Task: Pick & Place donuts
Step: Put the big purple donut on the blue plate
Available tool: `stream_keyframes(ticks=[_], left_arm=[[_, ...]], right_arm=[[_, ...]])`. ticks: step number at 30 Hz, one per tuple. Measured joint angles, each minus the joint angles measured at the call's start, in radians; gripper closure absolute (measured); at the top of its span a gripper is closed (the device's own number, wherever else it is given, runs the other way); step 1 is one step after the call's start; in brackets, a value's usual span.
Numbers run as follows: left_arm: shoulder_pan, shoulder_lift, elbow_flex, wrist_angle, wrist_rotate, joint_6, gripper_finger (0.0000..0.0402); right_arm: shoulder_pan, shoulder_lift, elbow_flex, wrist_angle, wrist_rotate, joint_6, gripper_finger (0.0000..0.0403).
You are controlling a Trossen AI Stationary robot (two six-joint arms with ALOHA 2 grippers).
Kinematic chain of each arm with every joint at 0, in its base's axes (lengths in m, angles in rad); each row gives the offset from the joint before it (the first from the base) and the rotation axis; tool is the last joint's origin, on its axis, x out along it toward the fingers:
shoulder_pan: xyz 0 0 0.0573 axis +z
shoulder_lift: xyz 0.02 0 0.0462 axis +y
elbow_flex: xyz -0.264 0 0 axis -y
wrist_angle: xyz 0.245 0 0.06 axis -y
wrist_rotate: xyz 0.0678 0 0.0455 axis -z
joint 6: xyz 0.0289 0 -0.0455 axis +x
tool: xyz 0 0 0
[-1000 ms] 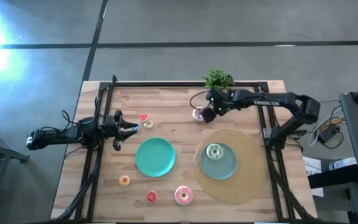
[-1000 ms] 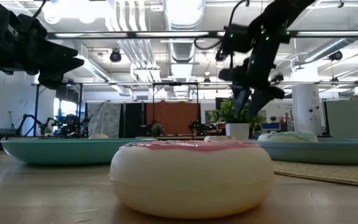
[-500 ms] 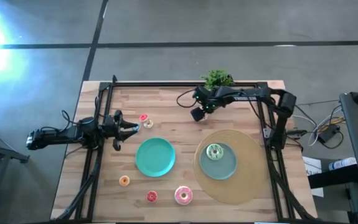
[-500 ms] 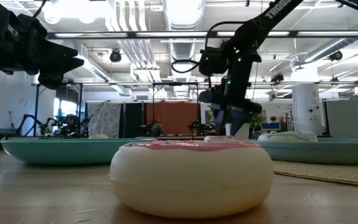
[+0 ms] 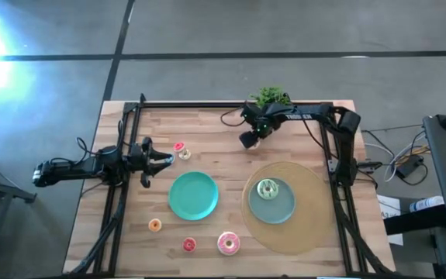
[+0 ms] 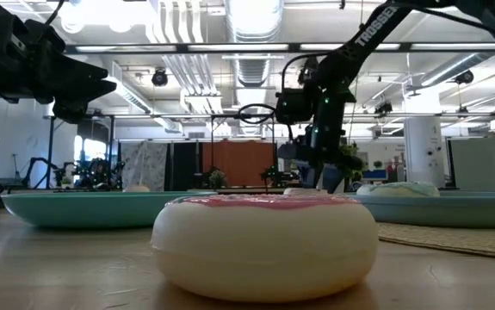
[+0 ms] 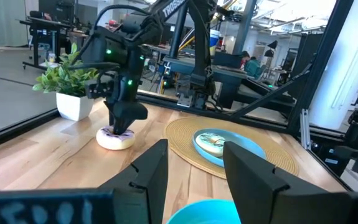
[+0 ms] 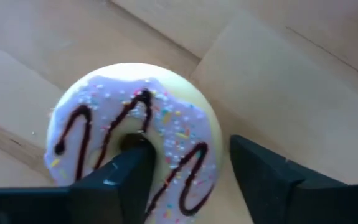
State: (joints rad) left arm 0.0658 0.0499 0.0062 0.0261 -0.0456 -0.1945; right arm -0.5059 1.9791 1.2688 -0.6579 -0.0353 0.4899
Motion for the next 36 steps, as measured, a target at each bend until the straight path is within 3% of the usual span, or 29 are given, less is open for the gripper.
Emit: stream_keyframes(ticks=[8,10,15,21,29,36], left_arm=[[0.0,0.0,0.0,0.0,0.0,0.0,0.0273],[0.0,0.0,0.0,0.0,0.0,0.0,0.0273],[0.0,0.0,0.0,0.0,0.0,0.0,0.0273],[0.0,0.0,0.0,0.0,0.0,0.0,0.0273],[0.0,0.0,0.0,0.0,0.0,0.0,0.0273],[0.0,0.0,0.0,0.0,0.0,0.0,0.0273]], right_arm=[[0.006,-0.06,0.002,-0.04,-0.011,-0.033,0.0365],[0.01,-0.09,-0.002,-0.06,-0.007,-0.042,0.0383],[0.074,-0.209,-0.012,-0.164,0.029,-0.042,0.0386],[0.245,-0.399,-0.106,-0.31,0.06,-0.015,0.0386],[0.572,-0.639,-0.341,-0.288,0.055,0.394,0.0387],[0.802,-0.681,-0.463,-0.199,0.058,0.661,0.0378]])
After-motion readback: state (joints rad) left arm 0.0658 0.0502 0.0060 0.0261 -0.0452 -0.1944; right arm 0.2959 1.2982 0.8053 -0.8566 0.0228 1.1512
